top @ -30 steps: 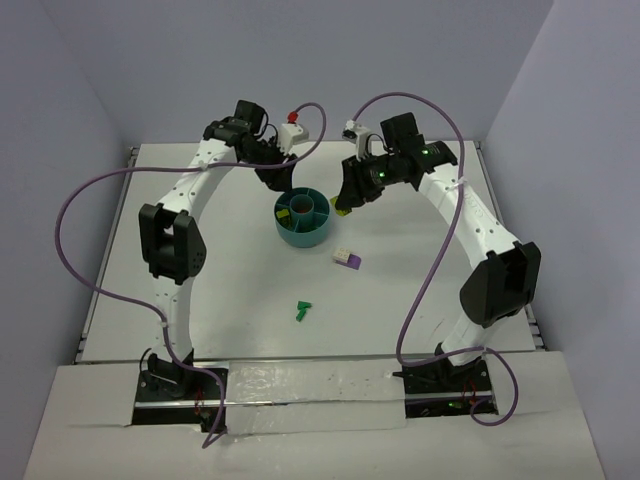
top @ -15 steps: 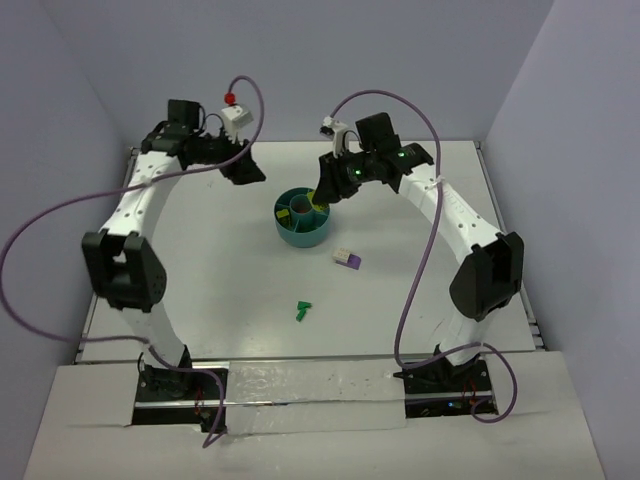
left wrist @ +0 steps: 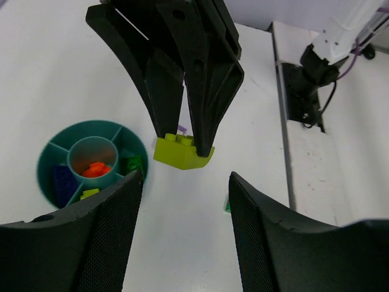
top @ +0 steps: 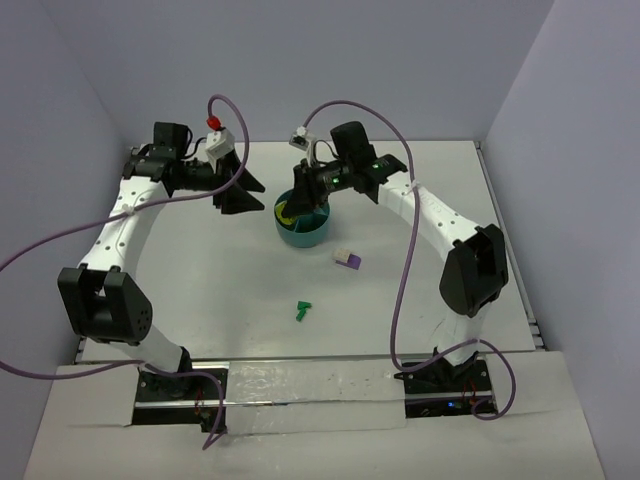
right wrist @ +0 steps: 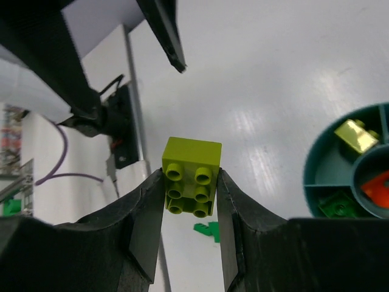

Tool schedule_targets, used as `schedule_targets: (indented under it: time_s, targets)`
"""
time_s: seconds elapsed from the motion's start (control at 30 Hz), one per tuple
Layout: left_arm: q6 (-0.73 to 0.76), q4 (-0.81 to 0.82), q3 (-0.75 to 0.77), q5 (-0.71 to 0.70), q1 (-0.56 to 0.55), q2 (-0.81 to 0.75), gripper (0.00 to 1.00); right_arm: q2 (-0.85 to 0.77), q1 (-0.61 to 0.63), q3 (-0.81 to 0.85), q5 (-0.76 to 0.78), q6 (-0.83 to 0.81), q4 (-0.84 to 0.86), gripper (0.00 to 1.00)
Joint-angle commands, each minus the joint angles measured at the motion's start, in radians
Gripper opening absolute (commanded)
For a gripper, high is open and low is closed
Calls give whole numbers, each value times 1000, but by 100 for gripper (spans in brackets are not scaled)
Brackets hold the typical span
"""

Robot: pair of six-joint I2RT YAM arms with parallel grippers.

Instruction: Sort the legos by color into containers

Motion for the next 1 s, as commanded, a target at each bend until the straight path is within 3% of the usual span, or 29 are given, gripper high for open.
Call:
schedule_targets:
  time_s: [0.0,0.13,0.2,0.37,0.73,0.97]
  targets:
    - [180,-188,26,133,3,17,64,-88,8,-66,-185,20,153,0]
    - [354,-377,68,169,3,44,62,-106,29,-84,-182,-62,115,0]
    - [539,-539,115,183,3,82,61,-114,37,-91,-175,-105,103,0]
    - [556,-558,84,153,-10,76,59,-133,51,-90,-132,-176,75,0]
    - [476,-501,82,92,-51,81,57,-134,88,-50,-65,-279,-23,0]
    - [237,-253,-6,-2,-101,11,57,-130,92,-27,-61,-274,-29,0]
